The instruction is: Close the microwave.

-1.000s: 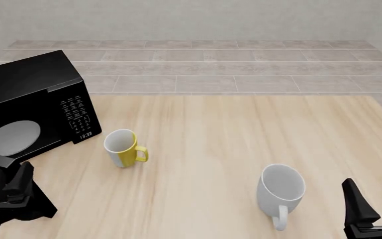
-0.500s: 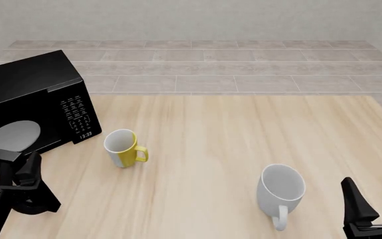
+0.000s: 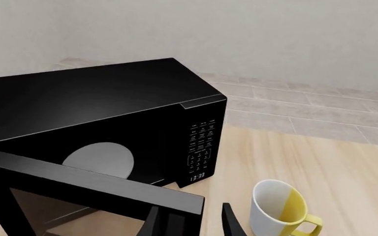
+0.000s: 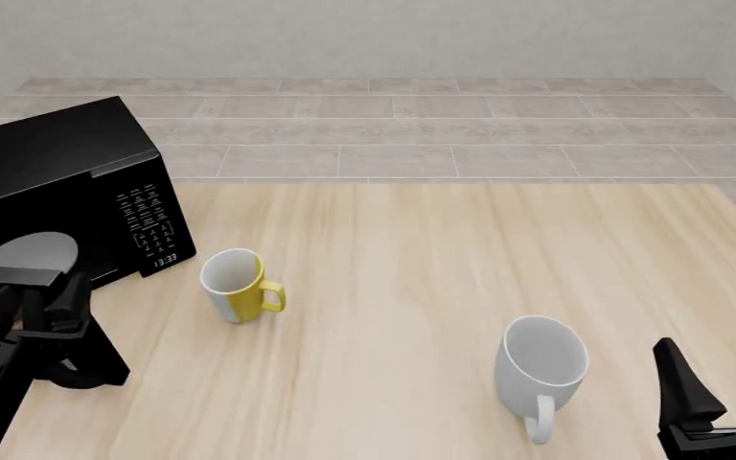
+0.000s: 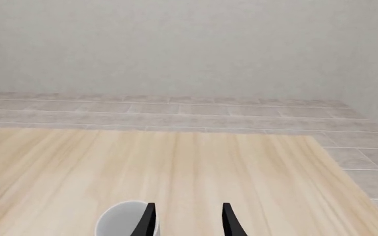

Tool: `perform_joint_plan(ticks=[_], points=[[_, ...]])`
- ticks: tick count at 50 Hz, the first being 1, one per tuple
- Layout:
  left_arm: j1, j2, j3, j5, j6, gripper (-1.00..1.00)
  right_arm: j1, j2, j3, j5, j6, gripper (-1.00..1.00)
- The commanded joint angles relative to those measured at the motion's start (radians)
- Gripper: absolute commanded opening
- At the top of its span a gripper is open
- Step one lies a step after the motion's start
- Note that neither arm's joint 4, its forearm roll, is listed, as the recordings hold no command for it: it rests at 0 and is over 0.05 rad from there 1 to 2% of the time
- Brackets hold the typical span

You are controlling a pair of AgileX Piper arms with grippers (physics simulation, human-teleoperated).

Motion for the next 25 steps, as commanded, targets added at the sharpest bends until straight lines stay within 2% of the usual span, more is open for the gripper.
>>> perform_joint_plan(ticks=[1, 9, 25], points=[[0.011, 0.056, -0.064, 0.060, 0.016, 1.00, 0.011, 0.051, 0.000, -0.046, -0.001, 1.00], [0.025, 0.089, -0.098, 0.059, 0.018, 1.00, 0.014, 0.033, 0.000, -0.026, 0.006, 1.00], [0.019, 0.127, -0.220, 0.140, 0.034, 1.00, 0.020, 0.014, 0.000, -0.011, 0.000, 1.00]])
